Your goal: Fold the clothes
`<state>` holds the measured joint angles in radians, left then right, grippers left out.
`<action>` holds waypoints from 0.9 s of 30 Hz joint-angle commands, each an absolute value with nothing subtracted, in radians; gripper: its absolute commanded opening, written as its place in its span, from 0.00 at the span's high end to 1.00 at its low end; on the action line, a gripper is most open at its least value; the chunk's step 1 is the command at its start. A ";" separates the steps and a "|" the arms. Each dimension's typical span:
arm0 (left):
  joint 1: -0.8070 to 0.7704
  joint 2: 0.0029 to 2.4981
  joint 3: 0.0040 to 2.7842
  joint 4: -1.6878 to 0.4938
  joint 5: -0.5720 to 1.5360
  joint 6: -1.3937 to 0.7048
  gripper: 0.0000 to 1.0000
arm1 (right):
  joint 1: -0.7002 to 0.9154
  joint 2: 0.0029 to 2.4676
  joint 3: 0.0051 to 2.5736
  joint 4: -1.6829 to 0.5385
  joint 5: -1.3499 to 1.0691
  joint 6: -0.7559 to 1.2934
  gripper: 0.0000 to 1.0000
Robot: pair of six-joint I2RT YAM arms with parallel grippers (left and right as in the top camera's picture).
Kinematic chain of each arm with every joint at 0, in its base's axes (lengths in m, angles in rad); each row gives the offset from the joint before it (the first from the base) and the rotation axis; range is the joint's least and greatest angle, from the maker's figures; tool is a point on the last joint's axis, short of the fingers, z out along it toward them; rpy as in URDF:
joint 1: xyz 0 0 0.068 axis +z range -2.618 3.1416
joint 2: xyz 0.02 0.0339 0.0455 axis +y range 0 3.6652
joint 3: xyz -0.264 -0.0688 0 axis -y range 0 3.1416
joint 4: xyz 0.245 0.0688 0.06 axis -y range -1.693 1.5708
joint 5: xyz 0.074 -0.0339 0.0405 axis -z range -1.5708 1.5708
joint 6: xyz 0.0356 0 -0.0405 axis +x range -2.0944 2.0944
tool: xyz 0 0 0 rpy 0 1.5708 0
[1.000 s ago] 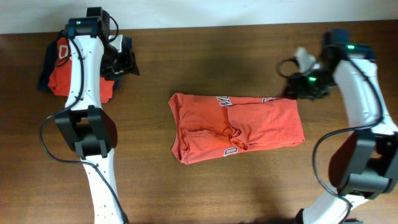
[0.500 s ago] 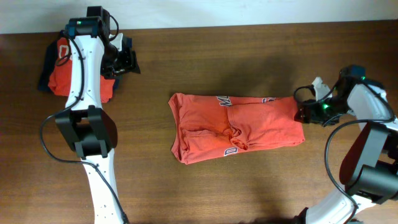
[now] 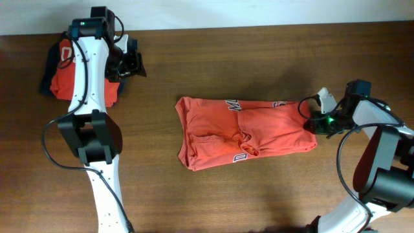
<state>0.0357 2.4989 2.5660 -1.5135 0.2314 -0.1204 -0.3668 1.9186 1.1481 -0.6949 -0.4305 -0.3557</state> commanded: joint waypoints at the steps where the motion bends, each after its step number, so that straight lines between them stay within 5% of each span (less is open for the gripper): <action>1: 0.035 2.504 2.573 -1.511 0.227 -0.107 0.35 | -0.374 1.921 1.178 -0.691 -0.421 -0.362 0.96; 17: 0.035 2.504 2.573 -1.511 0.220 -0.107 0.35 | -0.631 1.921 1.521 -0.907 -0.310 -0.359 0.96; 27: 0.035 2.504 2.573 -1.509 0.220 -0.107 0.35 | -0.517 1.921 1.709 -1.084 -0.313 -0.359 0.96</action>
